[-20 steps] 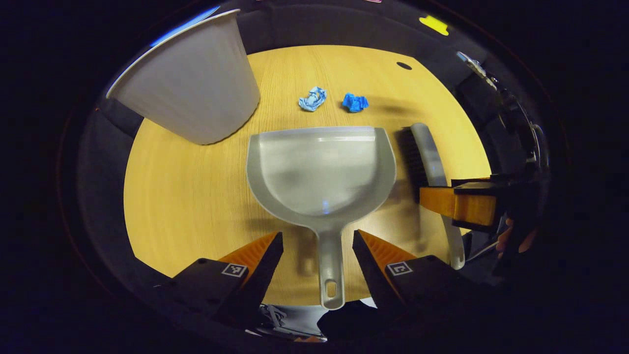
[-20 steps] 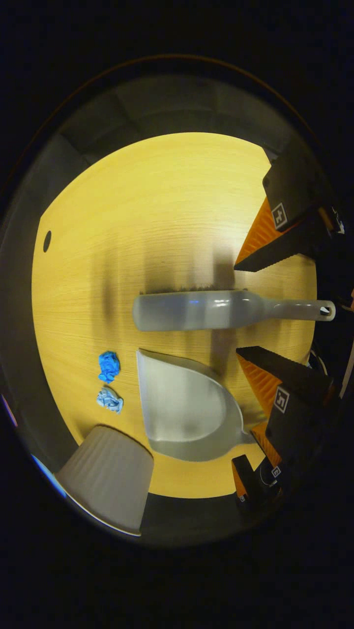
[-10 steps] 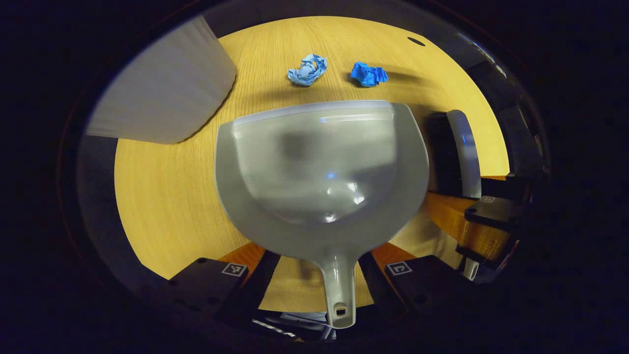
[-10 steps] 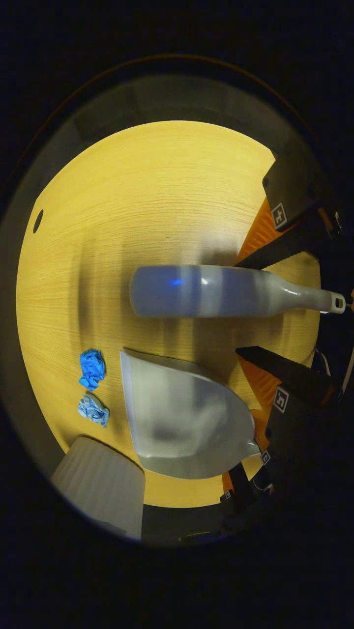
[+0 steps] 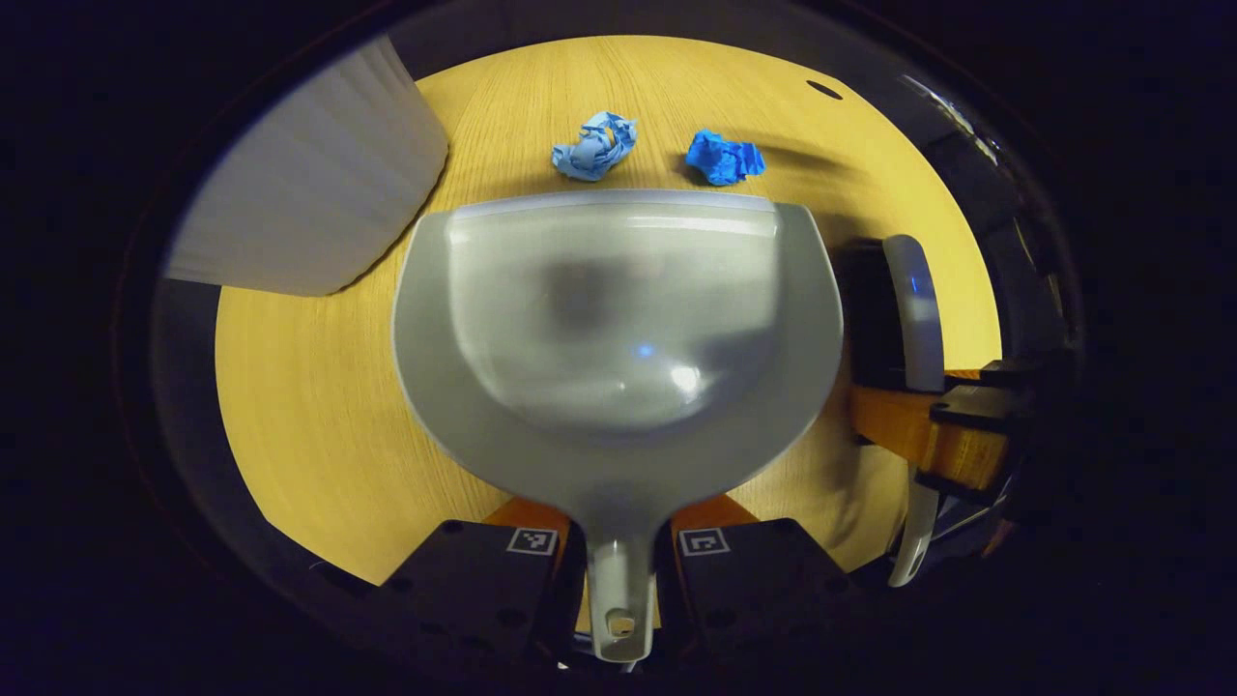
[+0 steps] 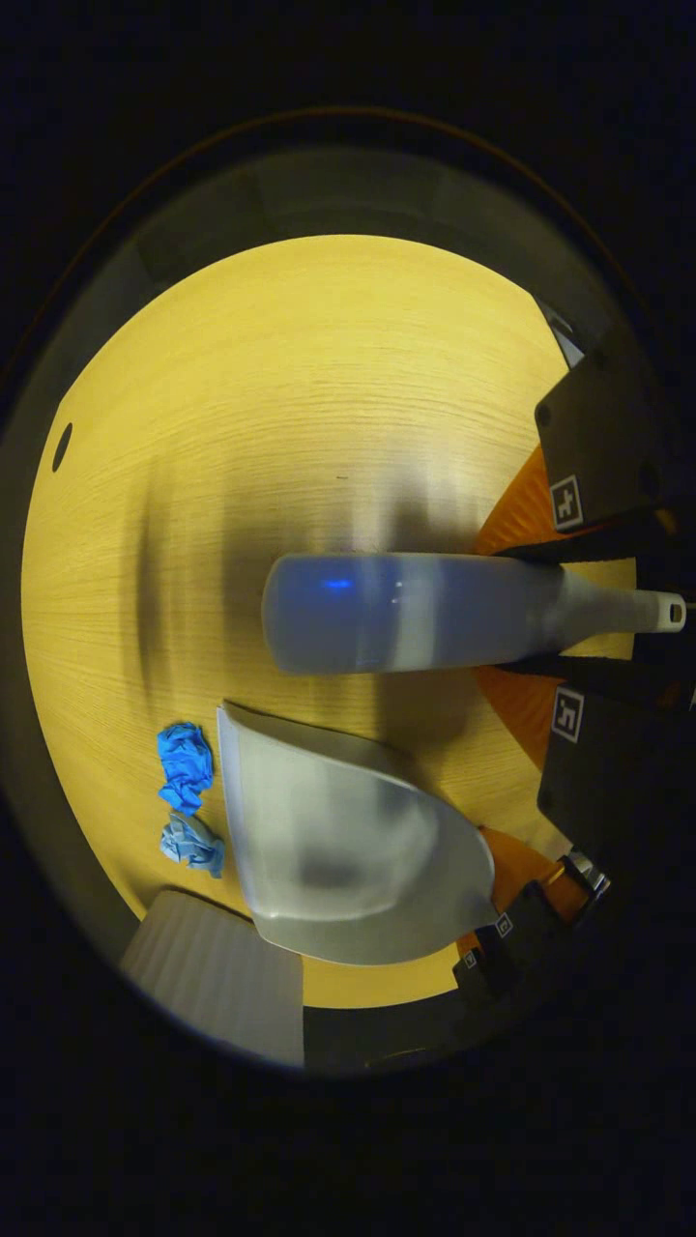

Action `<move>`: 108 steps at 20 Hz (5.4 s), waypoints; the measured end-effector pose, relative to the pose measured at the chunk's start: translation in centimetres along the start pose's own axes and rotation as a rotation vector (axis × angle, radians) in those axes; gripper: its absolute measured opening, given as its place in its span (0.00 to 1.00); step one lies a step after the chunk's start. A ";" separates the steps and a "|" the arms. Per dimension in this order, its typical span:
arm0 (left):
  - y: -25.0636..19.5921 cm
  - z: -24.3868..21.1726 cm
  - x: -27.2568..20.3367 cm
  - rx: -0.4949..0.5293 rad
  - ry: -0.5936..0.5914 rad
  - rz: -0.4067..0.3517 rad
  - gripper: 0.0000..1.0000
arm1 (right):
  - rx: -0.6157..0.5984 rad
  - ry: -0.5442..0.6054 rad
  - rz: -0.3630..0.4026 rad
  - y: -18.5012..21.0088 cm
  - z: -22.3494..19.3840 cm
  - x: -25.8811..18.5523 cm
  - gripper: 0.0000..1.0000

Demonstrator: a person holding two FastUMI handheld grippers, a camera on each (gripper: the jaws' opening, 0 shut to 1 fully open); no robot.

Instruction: Pick up the small broom and dustpan from the desktop, sweep the trash into the dustpan with the broom, and then empty the trash into the garbage bin.

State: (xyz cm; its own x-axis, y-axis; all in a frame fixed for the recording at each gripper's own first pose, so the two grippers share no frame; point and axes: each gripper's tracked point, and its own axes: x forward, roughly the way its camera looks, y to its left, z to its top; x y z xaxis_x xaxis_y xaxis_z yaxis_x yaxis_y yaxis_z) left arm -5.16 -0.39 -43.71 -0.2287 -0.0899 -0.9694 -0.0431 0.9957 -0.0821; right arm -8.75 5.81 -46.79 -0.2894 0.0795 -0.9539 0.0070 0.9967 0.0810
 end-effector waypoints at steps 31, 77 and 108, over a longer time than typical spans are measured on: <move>7.4 -3.9 -0.6 0.311 0.035 0.064 0.27 | -1.358 0.109 0.015 5.5 7.7 5.4 0.35; 16.9 13.6 -19.7 0.485 -0.412 0.875 0.25 | -0.004 -0.690 1.175 -4.5 8.4 1.1 0.35; -13.2 18.0 5.8 -0.020 -0.421 -0.137 0.25 | 0.122 -0.330 0.420 -1.8 12.0 13.8 0.35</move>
State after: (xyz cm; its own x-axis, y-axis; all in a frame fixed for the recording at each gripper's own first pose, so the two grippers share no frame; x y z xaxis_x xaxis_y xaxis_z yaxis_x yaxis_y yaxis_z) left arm 11.61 -13.61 -52.47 0.1967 -0.2000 -0.9598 -0.0655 0.9741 -0.2164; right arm -1.27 5.29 -63.61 0.0781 0.4523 -0.8885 0.1742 0.8713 0.4588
